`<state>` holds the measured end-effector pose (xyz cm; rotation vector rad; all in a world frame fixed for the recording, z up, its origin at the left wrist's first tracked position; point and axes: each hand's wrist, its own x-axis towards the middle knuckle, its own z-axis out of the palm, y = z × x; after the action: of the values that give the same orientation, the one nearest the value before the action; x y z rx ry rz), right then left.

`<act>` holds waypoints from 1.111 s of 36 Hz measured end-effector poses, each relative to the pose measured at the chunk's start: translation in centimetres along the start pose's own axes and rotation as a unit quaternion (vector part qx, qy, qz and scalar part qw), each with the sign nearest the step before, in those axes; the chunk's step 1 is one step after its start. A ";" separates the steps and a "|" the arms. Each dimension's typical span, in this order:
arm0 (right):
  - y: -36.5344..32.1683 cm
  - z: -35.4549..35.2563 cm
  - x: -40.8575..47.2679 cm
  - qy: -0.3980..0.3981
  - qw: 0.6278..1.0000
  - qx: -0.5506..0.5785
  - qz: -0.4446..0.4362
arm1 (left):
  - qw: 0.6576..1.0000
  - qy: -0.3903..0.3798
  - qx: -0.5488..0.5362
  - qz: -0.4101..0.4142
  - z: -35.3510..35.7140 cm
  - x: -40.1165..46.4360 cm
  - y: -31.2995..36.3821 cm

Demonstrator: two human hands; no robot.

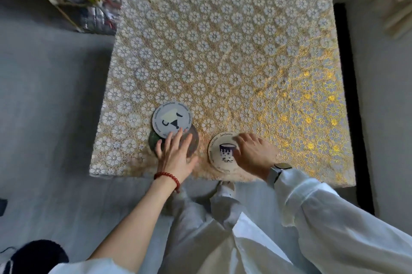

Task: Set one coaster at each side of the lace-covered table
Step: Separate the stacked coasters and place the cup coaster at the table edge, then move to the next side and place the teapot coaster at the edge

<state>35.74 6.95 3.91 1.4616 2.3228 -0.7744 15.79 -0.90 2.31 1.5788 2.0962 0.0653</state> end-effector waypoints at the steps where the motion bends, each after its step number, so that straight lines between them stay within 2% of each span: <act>1: -1.3 -0.5 0.2 -0.006 1.000 0.010 -0.012 | 1.000 0.015 -0.018 -0.008 -1.1 -0.2 -0.7; 9: -15.5 -2.2 1.2 0.010 0.992 0.069 -0.104 | 0.982 0.161 -0.070 -0.070 -9.0 -4.1 -10.1; 16: -30.6 1.2 2.2 0.032 0.984 0.085 -0.152 | 0.949 0.250 -0.144 -0.123 -13.4 -10.0 -23.0; 22: -43.0 5.3 3.2 0.039 0.984 0.054 -0.164 | 0.954 0.236 -0.128 -0.137 -17.6 -13.7 -33.8; 27: -49.9 6.6 4.2 0.054 0.982 0.033 -0.177 | 0.955 0.238 -0.111 -0.142 -20.9 -14.6 -40.4; 33: -52.5 5.1 7.5 0.103 0.979 -0.014 -0.175 | 0.962 0.229 -0.108 -0.105 -23.0 -11.2 -44.1; 40: -52.3 3.2 13.2 0.117 0.988 0.031 -0.093 | 0.981 0.164 -0.100 -0.038 -24.9 -3.2 -45.1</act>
<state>-17.10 -3.04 9.62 1.4452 2.6642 -0.7635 -34.04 -11.86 10.08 1.4427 2.3098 0.5254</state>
